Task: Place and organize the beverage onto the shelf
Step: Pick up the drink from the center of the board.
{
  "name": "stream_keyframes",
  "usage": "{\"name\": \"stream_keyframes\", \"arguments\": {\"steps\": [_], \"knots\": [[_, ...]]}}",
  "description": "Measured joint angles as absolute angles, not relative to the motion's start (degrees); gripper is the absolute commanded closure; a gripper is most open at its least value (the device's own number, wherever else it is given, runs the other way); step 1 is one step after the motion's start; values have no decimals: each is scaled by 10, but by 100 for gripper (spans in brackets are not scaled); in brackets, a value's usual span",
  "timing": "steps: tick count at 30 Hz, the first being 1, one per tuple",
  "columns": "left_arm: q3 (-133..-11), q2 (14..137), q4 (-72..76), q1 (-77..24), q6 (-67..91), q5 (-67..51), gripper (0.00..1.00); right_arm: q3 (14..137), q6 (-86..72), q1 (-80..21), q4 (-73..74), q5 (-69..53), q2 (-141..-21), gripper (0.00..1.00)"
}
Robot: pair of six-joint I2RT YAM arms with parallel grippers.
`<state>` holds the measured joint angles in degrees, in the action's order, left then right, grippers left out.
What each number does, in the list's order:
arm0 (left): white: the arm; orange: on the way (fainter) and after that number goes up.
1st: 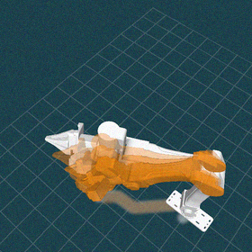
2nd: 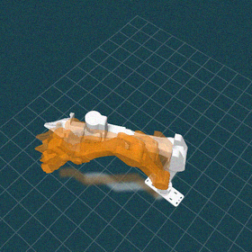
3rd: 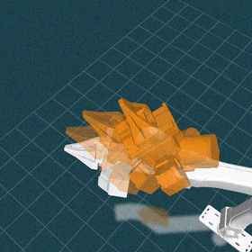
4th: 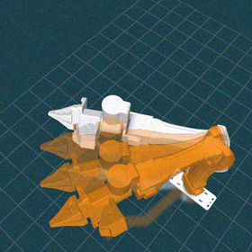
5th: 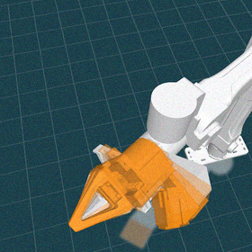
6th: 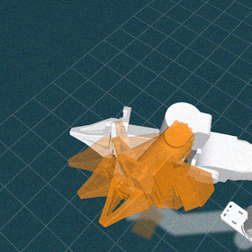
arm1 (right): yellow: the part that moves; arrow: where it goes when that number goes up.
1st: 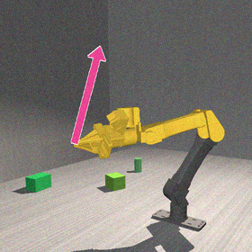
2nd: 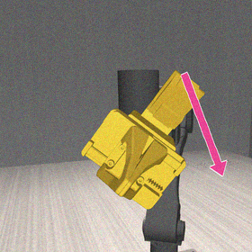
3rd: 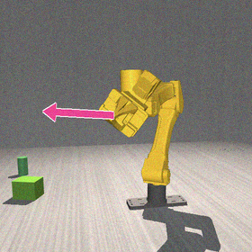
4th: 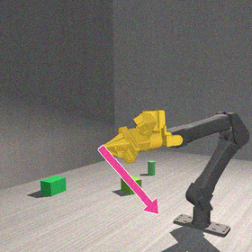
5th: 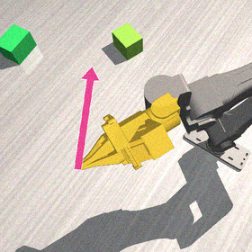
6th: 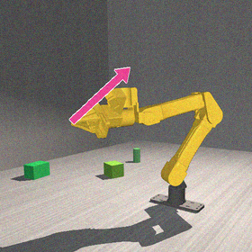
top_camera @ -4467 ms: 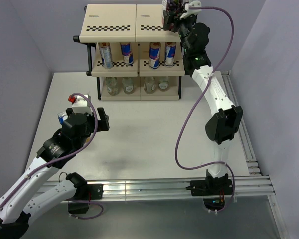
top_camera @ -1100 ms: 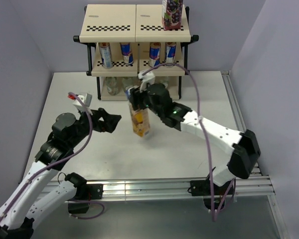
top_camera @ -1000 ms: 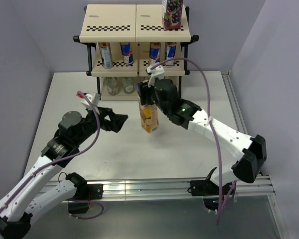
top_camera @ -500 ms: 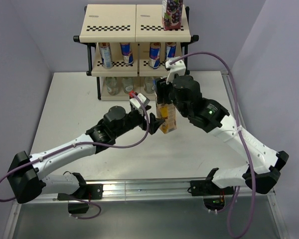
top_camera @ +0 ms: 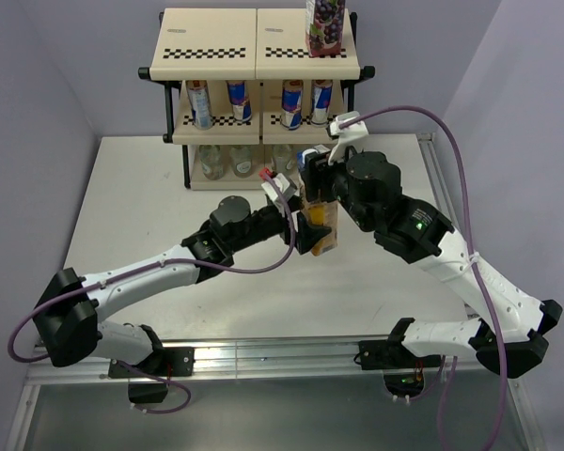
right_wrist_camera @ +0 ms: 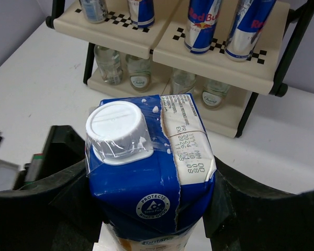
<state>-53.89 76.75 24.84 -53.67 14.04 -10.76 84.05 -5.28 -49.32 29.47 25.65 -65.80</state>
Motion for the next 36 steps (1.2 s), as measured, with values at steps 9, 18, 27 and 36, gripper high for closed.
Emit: {"name": "stream_keyframes", "arguments": {"steps": [9, 18, 27, 36], "knots": [[-557, 794, 246, -547, 156, -83, 79, 838, -47, -502, 293, 260, -659, 91], [-557, 790, 239, -556, 153, -50, 100, 812, -46, -504, 256, 254, -646, 0], [-555, 778, 92, -552, 152, 84, 100, 818, -44, -508, 128, 293, -555, 0], [-649, 779, -51, -551, 77, 197, 100, 730, -60, -449, 110, 345, -458, 0]]}}
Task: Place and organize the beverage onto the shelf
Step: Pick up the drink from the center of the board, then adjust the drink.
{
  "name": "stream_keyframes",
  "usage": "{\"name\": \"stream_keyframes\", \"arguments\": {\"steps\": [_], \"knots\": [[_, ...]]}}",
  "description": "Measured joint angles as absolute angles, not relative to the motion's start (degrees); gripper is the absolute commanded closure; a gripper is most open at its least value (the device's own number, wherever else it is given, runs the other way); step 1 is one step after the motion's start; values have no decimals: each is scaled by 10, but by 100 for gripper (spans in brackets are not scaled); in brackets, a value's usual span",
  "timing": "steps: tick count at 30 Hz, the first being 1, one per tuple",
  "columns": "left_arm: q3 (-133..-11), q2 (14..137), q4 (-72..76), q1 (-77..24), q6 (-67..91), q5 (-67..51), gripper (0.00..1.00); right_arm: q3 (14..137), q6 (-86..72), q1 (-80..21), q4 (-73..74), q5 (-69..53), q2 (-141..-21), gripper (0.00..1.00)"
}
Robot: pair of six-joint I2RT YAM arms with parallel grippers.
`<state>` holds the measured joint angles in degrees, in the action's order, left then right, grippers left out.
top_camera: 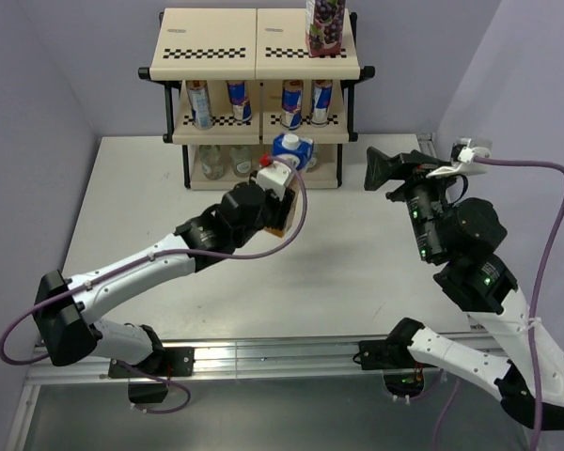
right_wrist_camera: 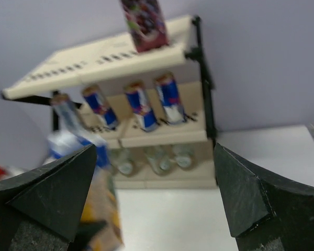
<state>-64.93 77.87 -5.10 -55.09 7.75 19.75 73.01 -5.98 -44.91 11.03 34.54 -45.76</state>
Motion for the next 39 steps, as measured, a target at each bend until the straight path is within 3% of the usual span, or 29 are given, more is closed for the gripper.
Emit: {"name": "stream_keyframes", "arguments": {"steps": [6, 11, 20, 39], "knots": [[-847, 807, -102, -532, 41, 238, 100, 617, -102, -345, 132, 327, -425, 0], [-987, 842, -93, -497, 11, 270, 100, 546, -124, -316, 151, 312, -416, 0], [-1075, 885, -54, -427, -51, 290, 100, 482, -155, -308, 172, 276, -398, 0], [-1238, 1016, -38, -261, -51, 214, 100, 446, -184, -307, 188, 245, -375, 0]]}}
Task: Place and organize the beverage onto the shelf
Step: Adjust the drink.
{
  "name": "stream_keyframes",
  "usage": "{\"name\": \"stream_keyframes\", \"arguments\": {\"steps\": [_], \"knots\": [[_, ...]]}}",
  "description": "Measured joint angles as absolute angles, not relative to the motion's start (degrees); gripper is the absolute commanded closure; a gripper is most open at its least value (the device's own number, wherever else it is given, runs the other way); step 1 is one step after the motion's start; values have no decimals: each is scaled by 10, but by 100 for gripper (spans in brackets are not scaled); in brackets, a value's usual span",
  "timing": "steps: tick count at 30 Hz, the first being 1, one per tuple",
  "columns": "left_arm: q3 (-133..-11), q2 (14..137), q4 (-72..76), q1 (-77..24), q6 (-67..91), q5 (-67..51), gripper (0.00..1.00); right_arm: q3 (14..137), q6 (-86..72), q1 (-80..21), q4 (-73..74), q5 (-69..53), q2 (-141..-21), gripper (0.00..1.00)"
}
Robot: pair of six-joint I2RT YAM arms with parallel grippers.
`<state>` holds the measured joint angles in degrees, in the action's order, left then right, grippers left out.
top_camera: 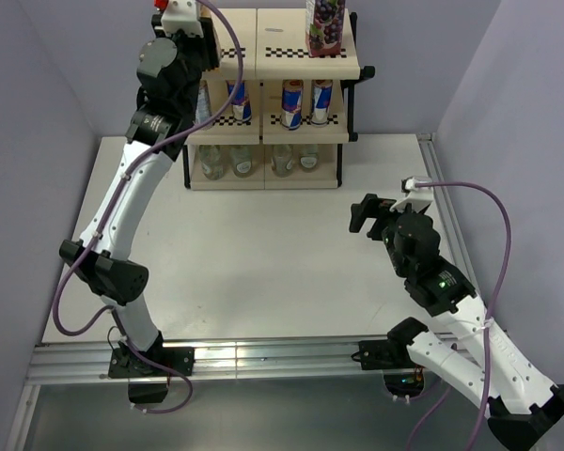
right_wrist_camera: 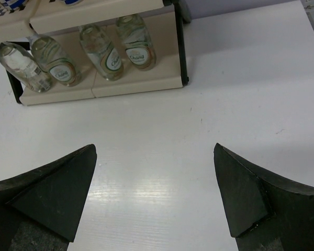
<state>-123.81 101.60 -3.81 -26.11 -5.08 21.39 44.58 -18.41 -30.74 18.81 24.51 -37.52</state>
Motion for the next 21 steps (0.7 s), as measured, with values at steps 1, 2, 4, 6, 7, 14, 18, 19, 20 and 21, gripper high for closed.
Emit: {"name": "stream_keyframes", "arguments": {"steps": [1, 2, 4, 6, 7, 14, 18, 19, 20, 21], "knots": [[-1244, 1021, -38, -255, -51, 211, 100, 445, -184, -307, 190, 244, -376, 0], [-1254, 1028, -36, -249, -51, 205, 100, 445, -185, -307, 190, 244, -377, 0], [-1263, 1041, -17, -239, -51, 192, 100, 445, -187, -307, 190, 242, -378, 0], [-1264, 1053, 6, -227, -47, 169, 100, 442, -189, -307, 189, 241, -378, 0], [-1265, 1059, 13, -220, -41, 157, 99, 441, -189, -307, 189, 241, -378, 0], [-1271, 1107, 58, -177, -16, 94, 99, 426, -190, -307, 192, 241, -382, 0], [-1281, 1115, 57, -164, -13, 73, 98, 426, -190, -307, 192, 240, -384, 0], [-1281, 1115, 57, -163, -14, 71, 96, 426, -190, -307, 191, 239, -384, 0], [-1282, 1115, 56, -163, -16, 69, 87, 426, -190, -307, 191, 237, -384, 0], [-1282, 1115, 54, -163, -20, 67, 82, 425, -190, -307, 190, 234, -384, 0]]}}
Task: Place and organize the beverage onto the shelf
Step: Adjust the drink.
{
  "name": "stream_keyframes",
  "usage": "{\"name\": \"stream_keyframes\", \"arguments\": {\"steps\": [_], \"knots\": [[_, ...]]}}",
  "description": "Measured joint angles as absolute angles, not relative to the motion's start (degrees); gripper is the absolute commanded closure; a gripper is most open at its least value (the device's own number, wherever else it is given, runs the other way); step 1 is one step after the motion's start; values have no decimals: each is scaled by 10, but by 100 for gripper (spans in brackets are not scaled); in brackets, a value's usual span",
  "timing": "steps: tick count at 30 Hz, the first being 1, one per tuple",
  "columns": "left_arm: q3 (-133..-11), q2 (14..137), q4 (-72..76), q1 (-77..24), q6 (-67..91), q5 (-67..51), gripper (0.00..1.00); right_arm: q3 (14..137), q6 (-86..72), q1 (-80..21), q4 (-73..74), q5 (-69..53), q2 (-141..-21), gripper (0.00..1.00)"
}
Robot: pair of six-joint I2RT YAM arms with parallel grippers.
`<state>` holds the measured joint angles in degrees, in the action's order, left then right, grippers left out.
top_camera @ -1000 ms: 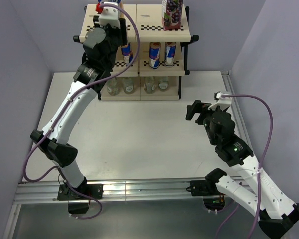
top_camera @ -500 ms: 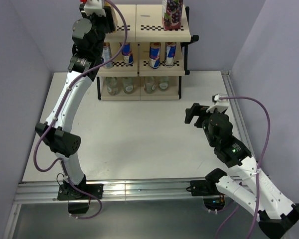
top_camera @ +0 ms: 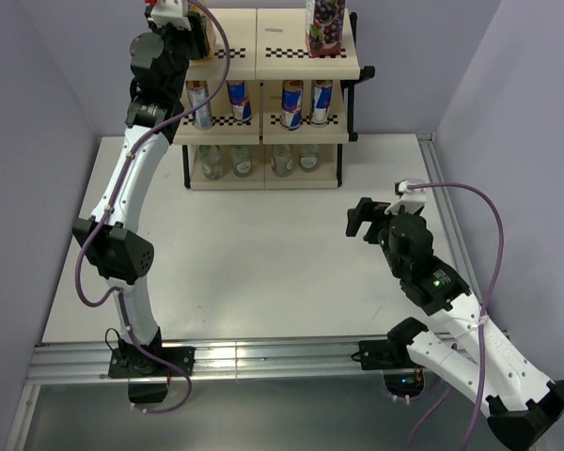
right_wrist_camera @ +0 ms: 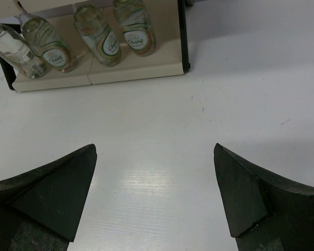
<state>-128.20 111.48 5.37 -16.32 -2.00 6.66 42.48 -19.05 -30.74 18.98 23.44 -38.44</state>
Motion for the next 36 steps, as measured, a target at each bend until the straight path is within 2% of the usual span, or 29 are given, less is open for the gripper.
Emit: {"name": "stream_keyframes", "arguments": {"steps": [2, 3, 9, 13, 17, 19, 23, 25, 33, 34, 35, 36], "knots": [[-1283, 1115, 50, -164, -29, 60, 74, 420, -190, -307, 187, 229, -384, 0], [-1283, 1115, 49, -164, -33, 57, 73, 416, -190, -307, 186, 227, -384, 0], [-1314, 1134, 28, -166, -52, 51, 75, 408, -190, -307, 185, 218, -384, 0], [-1328, 1148, 27, -168, -60, 52, 73, 407, -190, -307, 182, 216, -382, 0], [-1339, 1159, 29, -170, -64, 53, 60, 399, -190, -307, 173, 213, -382, 0], [-1344, 1162, 28, -170, -64, 53, 57, 395, -191, -307, 171, 213, -383, 0], [-1353, 1169, 27, -170, -64, 54, 40, 390, -191, -307, 165, 210, -388, 0], [-1354, 1172, 30, -170, -64, 55, 36, 389, -191, -307, 163, 207, -392, 0], [-1364, 1186, 41, -170, -63, 63, 31, 383, -191, -307, 155, 202, -392, 0], [-1366, 1188, 42, -170, -63, 64, 33, 381, -191, -307, 155, 202, -392, 0], [-1367, 1189, 45, -170, -63, 64, 40, 379, -191, -307, 155, 201, -392, 0], [-1367, 1190, 46, -170, -62, 64, 42, 378, -191, -307, 155, 200, -393, 0]]}}
